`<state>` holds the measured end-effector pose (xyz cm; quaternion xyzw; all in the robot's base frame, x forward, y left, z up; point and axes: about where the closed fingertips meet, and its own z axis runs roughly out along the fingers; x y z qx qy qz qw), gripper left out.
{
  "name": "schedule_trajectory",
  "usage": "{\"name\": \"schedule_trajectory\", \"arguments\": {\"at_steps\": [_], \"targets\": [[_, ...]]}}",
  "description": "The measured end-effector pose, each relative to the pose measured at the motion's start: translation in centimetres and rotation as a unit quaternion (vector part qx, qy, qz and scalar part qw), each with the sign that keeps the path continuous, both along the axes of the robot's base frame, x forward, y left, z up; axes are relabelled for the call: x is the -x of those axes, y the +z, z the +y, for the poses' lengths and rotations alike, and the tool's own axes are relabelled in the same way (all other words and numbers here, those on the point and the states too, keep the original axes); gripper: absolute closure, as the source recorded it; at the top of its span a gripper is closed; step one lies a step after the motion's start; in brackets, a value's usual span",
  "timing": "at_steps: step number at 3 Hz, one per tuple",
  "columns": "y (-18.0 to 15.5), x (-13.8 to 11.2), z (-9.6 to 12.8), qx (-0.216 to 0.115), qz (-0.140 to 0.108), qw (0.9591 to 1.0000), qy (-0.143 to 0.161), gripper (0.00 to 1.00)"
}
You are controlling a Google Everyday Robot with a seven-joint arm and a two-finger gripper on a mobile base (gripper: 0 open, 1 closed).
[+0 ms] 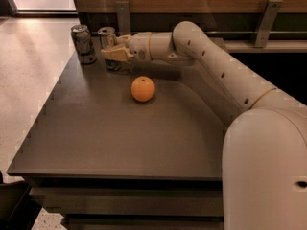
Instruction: Move redbull can near 7up can
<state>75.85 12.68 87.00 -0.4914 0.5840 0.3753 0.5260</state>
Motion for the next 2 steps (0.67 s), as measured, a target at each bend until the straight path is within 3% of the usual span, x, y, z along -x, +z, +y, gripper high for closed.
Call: {"name": "schedule_trajectory", "arguments": {"at_steps": [2], "targets": [[0.04,0.01,0.02,0.000,0.000,1.0000,0.000,0.11]]}}
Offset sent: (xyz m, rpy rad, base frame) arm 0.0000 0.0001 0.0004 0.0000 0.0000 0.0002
